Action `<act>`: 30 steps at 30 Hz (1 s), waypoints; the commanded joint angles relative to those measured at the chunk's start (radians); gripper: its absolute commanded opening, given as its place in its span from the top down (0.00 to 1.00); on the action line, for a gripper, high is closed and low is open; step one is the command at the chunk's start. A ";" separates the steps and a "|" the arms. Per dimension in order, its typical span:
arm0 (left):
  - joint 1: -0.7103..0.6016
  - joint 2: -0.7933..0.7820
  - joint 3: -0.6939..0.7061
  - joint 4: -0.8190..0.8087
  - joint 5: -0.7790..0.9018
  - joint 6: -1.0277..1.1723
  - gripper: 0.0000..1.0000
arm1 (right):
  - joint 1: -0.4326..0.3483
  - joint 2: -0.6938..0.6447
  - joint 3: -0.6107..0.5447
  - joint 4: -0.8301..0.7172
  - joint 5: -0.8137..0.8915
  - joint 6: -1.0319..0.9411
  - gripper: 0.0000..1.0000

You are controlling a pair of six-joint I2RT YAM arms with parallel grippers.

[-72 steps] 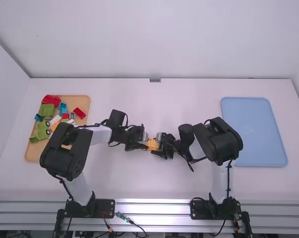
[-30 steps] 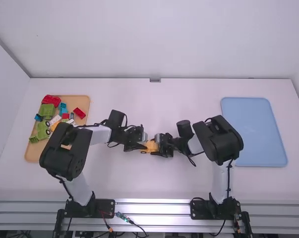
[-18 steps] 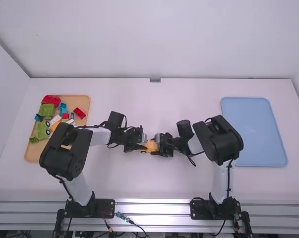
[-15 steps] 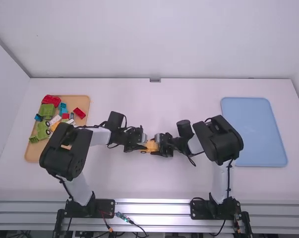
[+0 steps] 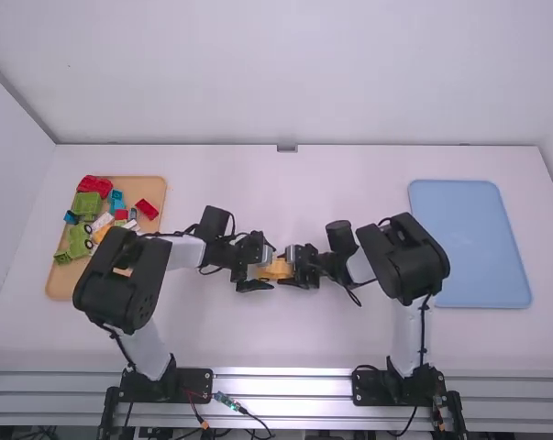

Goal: Assemble lego blocks to make yellow taxi

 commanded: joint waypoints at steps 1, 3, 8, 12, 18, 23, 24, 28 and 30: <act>-0.002 0.003 0.028 -0.020 0.045 -0.025 0.01 | 0.005 0.010 0.012 -0.002 -0.002 0.004 0.60; 0.005 -0.014 0.051 -0.059 0.031 -0.026 0.01 | 0.006 0.010 0.012 -0.004 0.006 0.004 0.60; 0.038 -0.047 0.109 -0.217 0.069 0.099 0.10 | 0.005 0.010 0.012 -0.011 0.004 0.001 0.60; 0.053 -0.047 0.132 -0.296 0.086 0.143 0.73 | 0.005 0.010 0.014 -0.011 0.005 0.004 0.60; 0.024 -0.047 0.082 -0.214 0.079 0.138 0.98 | 0.005 0.010 0.013 -0.011 0.005 0.003 0.60; 0.017 -0.047 -0.008 -0.035 0.029 -0.003 0.98 | 0.005 0.010 0.012 -0.007 0.005 0.004 0.60; 0.018 -0.047 -0.020 -0.009 0.022 -0.021 0.98 | 0.005 0.010 0.012 -0.008 0.005 0.004 0.60; 0.021 -0.047 -0.082 0.124 -0.032 -0.113 0.98 | 0.006 0.010 0.012 -0.007 0.003 0.004 0.60; 0.016 -0.047 -0.101 0.166 -0.051 -0.142 0.98 | 0.006 0.010 0.013 -0.009 0.000 0.004 0.60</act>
